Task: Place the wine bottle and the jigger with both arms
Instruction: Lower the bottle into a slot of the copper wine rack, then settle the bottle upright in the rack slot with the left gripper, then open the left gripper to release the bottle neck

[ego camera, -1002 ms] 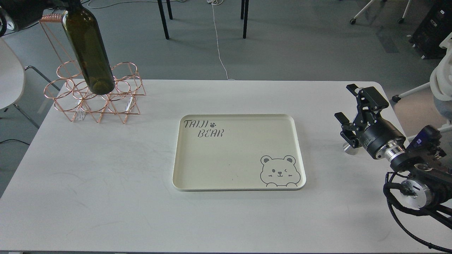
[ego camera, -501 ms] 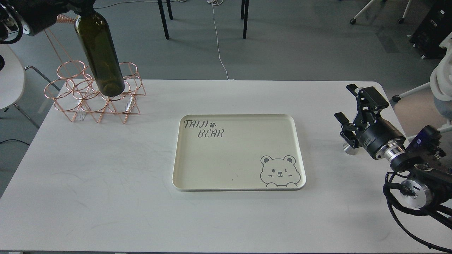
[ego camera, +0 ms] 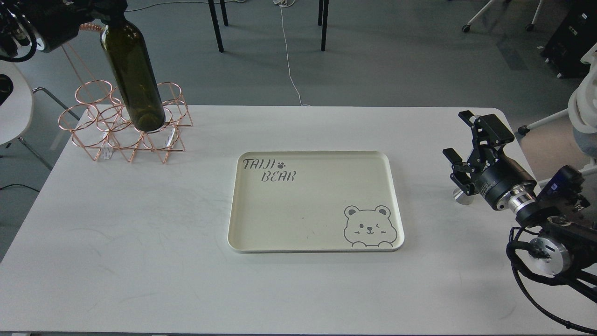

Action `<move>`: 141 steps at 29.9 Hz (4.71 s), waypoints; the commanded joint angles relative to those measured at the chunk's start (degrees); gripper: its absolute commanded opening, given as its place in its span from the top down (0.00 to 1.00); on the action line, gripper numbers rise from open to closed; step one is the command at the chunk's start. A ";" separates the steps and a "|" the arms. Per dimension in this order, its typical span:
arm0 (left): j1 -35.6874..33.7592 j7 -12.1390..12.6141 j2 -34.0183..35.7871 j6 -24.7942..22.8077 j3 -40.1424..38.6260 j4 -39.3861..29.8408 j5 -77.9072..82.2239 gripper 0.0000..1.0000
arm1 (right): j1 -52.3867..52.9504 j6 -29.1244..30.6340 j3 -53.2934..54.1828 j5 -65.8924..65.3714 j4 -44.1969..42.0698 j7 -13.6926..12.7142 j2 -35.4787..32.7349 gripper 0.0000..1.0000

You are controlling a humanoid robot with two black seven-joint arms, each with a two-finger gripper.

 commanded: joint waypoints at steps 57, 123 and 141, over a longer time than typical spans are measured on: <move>1.35 -0.02 -4.63 3.68 13.69 9.03 -13.75 0.71 | -1.05 0.00 0.03 -0.09 0.00 0.00 -0.05 0.01; 3.11 -0.02 -5.86 6.05 17.03 10.08 -16.47 0.03 | -1.23 0.00 0.29 -0.09 0.09 0.00 -0.05 0.01; 6.00 -0.02 10.03 2.10 17.64 -4.58 -17.53 0.03 | -1.23 0.00 0.21 -0.09 0.26 0.00 0.04 0.01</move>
